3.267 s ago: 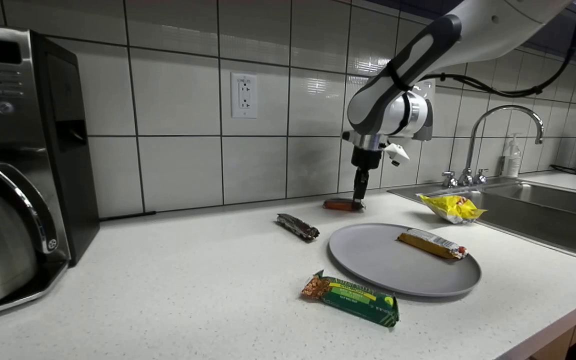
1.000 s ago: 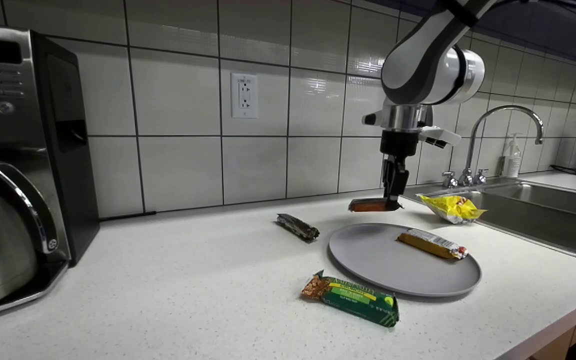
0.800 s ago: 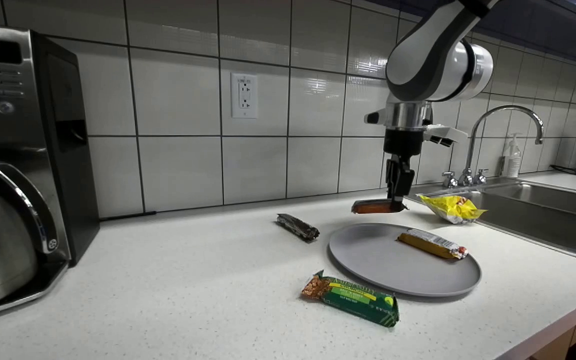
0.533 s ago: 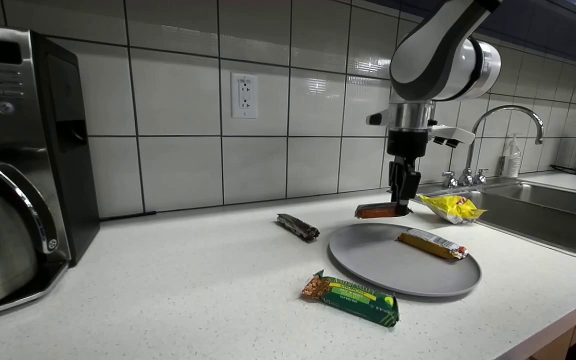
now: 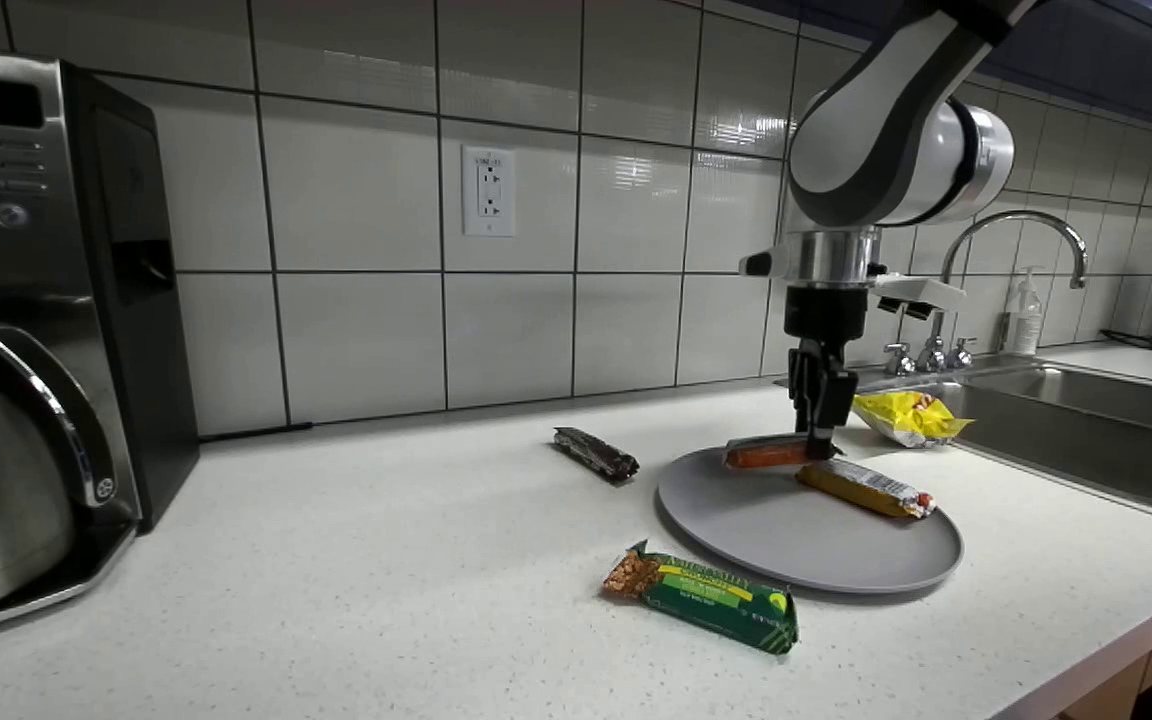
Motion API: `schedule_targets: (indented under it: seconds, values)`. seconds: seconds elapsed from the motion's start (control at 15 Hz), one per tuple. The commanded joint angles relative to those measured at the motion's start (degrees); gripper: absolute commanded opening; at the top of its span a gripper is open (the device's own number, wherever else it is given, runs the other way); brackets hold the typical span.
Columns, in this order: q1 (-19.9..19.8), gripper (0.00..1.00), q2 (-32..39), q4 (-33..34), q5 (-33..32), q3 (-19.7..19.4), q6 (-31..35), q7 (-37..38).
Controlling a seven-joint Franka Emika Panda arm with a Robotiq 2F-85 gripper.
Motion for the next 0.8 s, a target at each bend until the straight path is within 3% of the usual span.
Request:
schedule_targets:
  seconds: [0.0,0.47,0.6,0.73]
  values:
    - [1.1,0.18,0.4,0.2,-0.2,-0.7,1.5,-0.1]
    - [2.1,0.18,3.0,1.9,-0.9,-0.4,3.3,0.3]
    - [2.2,0.68,2.8,2.1,-0.7,-0.2,3.1,-0.2]
    - [2.0,0.76,2.0,2.1,-0.4,-0.2,3.0,-0.4]
